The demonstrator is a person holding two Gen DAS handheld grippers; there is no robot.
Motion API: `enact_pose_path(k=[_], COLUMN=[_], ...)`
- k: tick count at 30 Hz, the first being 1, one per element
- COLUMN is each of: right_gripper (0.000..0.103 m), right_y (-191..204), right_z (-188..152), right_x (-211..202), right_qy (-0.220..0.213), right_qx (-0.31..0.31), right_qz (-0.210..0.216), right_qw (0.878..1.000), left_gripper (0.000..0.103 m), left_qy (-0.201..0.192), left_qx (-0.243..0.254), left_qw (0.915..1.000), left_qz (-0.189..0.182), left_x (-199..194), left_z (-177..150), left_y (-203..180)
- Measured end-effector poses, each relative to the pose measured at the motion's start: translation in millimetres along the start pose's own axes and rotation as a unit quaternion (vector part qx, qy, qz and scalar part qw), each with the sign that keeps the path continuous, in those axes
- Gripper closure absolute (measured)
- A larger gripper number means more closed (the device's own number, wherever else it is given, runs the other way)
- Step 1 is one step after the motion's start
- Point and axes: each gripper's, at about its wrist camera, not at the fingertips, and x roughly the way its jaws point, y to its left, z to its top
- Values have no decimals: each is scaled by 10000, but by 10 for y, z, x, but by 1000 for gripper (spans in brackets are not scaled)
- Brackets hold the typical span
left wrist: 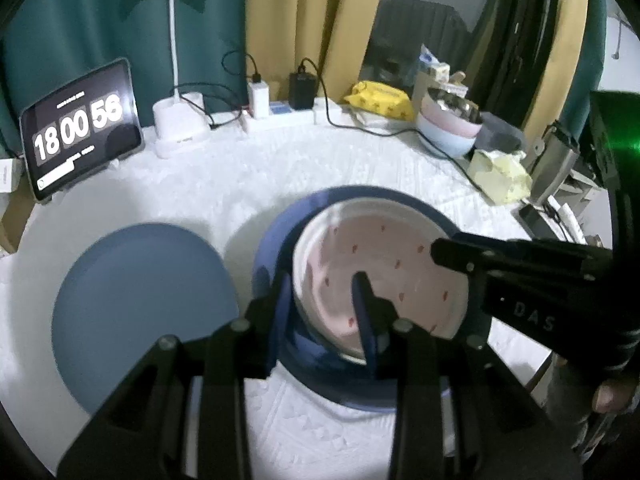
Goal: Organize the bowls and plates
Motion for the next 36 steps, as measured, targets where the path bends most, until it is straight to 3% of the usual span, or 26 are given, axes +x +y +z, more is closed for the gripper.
enact_pose_path(k=[16,36], right_gripper=[80,80], right_y=[-283,-443], right_z=[33,-63], right_x=[-266,47], right_qy=[-415,-44], right_qx=[115,238], right_qz=[-56,281], right_qw=[9991,9993], left_gripper=[67,66], left_qy=[-254,101], left_qx=[-196,176], left_qw=[9994,9991], left_qz=[119,366], left_x=[-93,199], left_z=[-51,-143], left_y=[352,285])
